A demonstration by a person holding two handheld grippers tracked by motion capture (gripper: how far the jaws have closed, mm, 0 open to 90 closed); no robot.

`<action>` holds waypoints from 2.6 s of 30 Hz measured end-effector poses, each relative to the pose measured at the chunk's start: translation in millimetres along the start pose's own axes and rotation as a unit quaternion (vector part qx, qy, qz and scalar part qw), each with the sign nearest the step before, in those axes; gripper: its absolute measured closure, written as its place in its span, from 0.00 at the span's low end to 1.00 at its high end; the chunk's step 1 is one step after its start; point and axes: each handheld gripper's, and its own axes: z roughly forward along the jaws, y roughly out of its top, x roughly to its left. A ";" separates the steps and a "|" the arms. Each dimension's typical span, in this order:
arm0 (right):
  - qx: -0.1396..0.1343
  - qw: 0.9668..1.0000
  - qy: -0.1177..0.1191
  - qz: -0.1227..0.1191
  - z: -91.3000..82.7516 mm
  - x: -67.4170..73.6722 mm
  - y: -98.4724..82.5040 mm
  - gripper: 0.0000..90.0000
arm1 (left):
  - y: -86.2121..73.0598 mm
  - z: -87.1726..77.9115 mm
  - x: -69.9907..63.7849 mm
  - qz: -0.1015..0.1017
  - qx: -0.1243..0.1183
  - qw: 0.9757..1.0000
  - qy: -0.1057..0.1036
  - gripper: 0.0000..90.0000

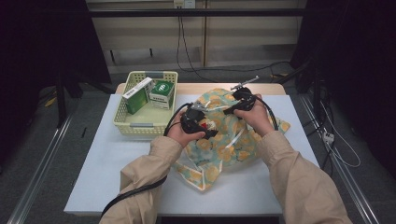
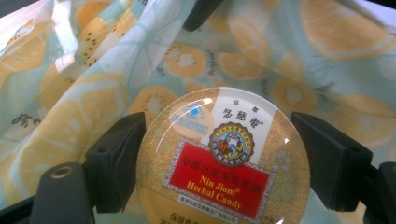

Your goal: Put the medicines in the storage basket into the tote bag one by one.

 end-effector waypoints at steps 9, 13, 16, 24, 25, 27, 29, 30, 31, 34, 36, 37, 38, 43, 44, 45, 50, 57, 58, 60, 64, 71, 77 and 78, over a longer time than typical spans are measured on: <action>0.002 1.000 -0.001 0.000 2.1 0.9 -0.1 1.00 | 4.0 35.0 19.1 -0.020 0.005 0.999 0.039 0.23; 0.003 1.000 0.003 0.002 4.6 -0.1 -0.4 1.00 | 10.3 48.4 27.8 -0.028 -0.008 0.998 0.063 0.23; 0.005 1.000 0.002 0.004 7.1 -2.3 -1.3 1.00 | 12.2 55.4 33.8 -0.036 -0.020 0.997 0.057 0.21; 0.011 1.000 -0.003 0.005 9.0 -5.4 -4.4 1.00 | 8.5 35.8 21.6 -0.022 -0.002 0.999 0.035 0.14; 0.010 1.000 -0.002 0.005 8.8 -5.2 -4.7 1.00 | 6.6 31.6 20.7 -0.022 -0.002 0.999 0.032 0.14; 0.011 1.000 -0.003 0.007 8.1 -3.9 -5.6 1.00 | 3.3 24.7 19.1 -0.020 -0.003 0.999 0.031 0.14; 0.009 1.000 -0.004 0.004 7.8 -3.1 -6.7 1.00 | 0.4 14.2 17.8 -0.022 -0.004 1.000 0.023 0.14; 0.010 1.000 -0.005 0.004 7.5 -2.3 -7.1 1.00 | 0.1 8.9 16.1 -0.020 -0.003 1.000 0.022 0.13; 0.010 1.000 -0.005 0.004 7.3 -1.7 -7.4 1.00 | 0.0 3.0 14.7 -0.014 -0.001 1.000 0.021 0.13; 0.011 1.000 -0.005 0.001 7.2 0.2 -8.0 1.00 | -0.3 -14.3 12.4 -0.018 -0.006 1.000 0.009 0.12; 0.010 1.000 -0.005 0.002 6.9 0.6 -8.0 1.00 | 0.7 -26.8 12.4 -0.009 -0.003 1.000 0.015 0.12; 0.009 1.000 -0.005 0.003 6.7 0.7 -8.0 1.00 | 1.3 -32.9 13.3 -0.009 -0.003 1.000 0.016 0.12; 0.008 1.000 -0.004 0.004 6.5 1.0 -7.9 1.00 | 1.8 -38.6 14.9 -0.011 -0.007 1.000 0.013 0.11; 0.009 1.000 -0.003 0.005 7.1 1.3 -9.3 1.00 | 2.4 -62.5 29.6 -0.021 -0.009 0.999 0.035 0.10; 0.008 1.000 -0.001 0.004 7.2 1.4 -9.6 1.00 | 2.1 -66.5 33.3 -0.022 -0.008 0.999 0.043 0.10; 0.008 1.000 0.000 0.005 7.1 1.7 -9.9 1.00 | 2.0 -70.1 37.0 -0.021 -0.006 0.998 0.051 0.10; 0.009 1.000 0.002 0.003 6.4 1.7 -10.9 1.00 | 3.7 -87.4 55.2 -0.035 -0.012 0.997 0.070 0.10; 0.008 1.000 0.002 0.001 1.9 2.4 -10.2 1.00 | 5.1 -101.1 80.1 -0.046 -0.011 0.993 0.104 0.09; 0.007 1.000 0.001 0.001 1.0 2.8 -9.9 1.00 | 4.3 -102.2 84.8 -0.048 -0.013 0.993 0.106 0.09; 0.004 1.000 0.002 0.002 -0.4 3.4 -9.6 1.00 | 2.6 -102.8 92.8 -0.060 -0.014 0.991 0.116 0.08; 0.005 1.000 0.003 0.002 -1.2 3.5 -10.5 1.00 | -1.5 -104.7 109.4 -0.072 -0.017 0.989 0.132 0.08; 0.004 1.000 0.007 0.002 -3.5 3.5 -10.1 1.00 | -13.4 -99.3 138.3 -0.090 0.003 0.980 0.179 0.07; 0.005 1.000 0.011 0.004 -1.0 1.8 -10.9 1.00 | -21.6 -86.3 156.9 -0.110 0.012 0.972 0.206 0.07; 0.005 1.000 0.013 0.005 -0.5 1.7 -10.7 1.00 | -22.3 -84.0 159.4 -0.111 0.018 0.971 0.210 0.07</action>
